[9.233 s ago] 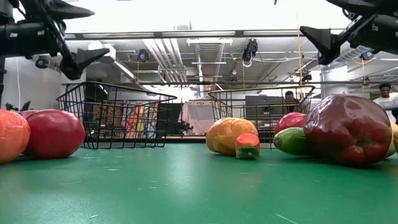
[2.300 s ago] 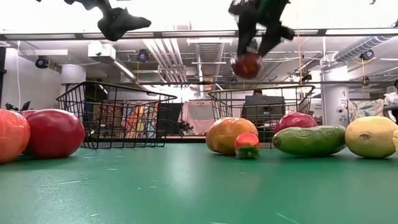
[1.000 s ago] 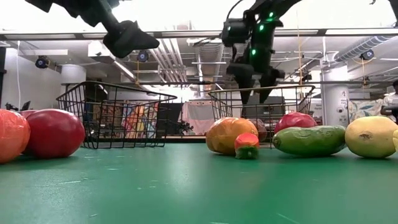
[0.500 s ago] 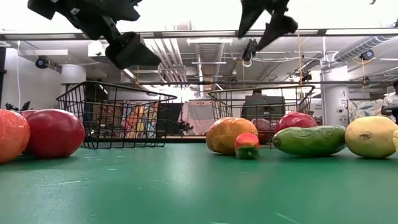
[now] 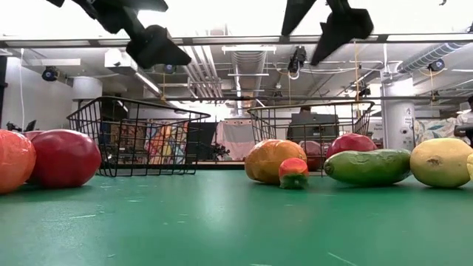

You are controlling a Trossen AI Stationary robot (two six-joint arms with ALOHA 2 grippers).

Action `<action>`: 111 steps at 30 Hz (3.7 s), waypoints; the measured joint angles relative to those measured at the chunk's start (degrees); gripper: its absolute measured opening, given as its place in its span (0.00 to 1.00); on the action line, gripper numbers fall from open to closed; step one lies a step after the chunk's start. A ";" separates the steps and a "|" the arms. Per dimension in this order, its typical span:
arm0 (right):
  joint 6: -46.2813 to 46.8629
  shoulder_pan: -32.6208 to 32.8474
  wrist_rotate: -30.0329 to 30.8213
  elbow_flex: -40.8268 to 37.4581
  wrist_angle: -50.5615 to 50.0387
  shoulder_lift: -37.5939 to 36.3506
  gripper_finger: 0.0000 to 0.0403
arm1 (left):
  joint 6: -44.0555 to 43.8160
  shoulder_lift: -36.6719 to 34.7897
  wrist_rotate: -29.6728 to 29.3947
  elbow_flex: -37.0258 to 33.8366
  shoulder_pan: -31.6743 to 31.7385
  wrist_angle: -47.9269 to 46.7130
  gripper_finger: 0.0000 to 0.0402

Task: Sort produce into baskets
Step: Put the small orange tomato into the gold wire basket

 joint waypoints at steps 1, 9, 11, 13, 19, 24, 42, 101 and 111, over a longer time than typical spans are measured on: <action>1.77 0.53 -1.03 0.00 -0.12 1.26 0.91 | -0.27 -0.18 -1.37 1.36 0.03 -2.64 0.96; 10.46 1.98 -6.41 0.49 -0.32 10.34 0.91 | 1.11 -0.32 -13.79 13.92 0.07 -25.77 0.96; 11.07 2.07 -7.23 1.06 -0.27 12.32 0.91 | 1.32 -0.34 -14.86 15.69 -0.08 -29.03 0.96; 11.30 2.07 -7.60 1.91 -0.39 14.25 0.91 | 1.47 -0.44 -15.09 16.59 -0.20 -30.60 0.96; 10.49 2.07 -7.65 5.84 -0.21 18.69 0.91 | 2.64 -2.23 -15.85 15.74 -0.72 -30.82 0.96; 10.40 2.07 -7.77 8.73 -0.17 21.13 0.91 | 2.53 -4.16 -16.11 14.85 -1.15 -30.46 0.96; 14.18 1.50 -4.38 9.27 0.71 24.51 0.91 | 1.57 -8.58 -16.07 10.36 -2.44 -27.33 0.96; 10.55 0.27 -6.52 4.01 5.17 22.39 0.26 | 1.09 -8.39 -16.04 10.07 -2.43 -27.19 0.96; 0.45 -1.05 -7.64 4.50 4.67 9.97 0.26 | -0.69 -8.18 -8.83 10.07 -5.67 -26.27 0.96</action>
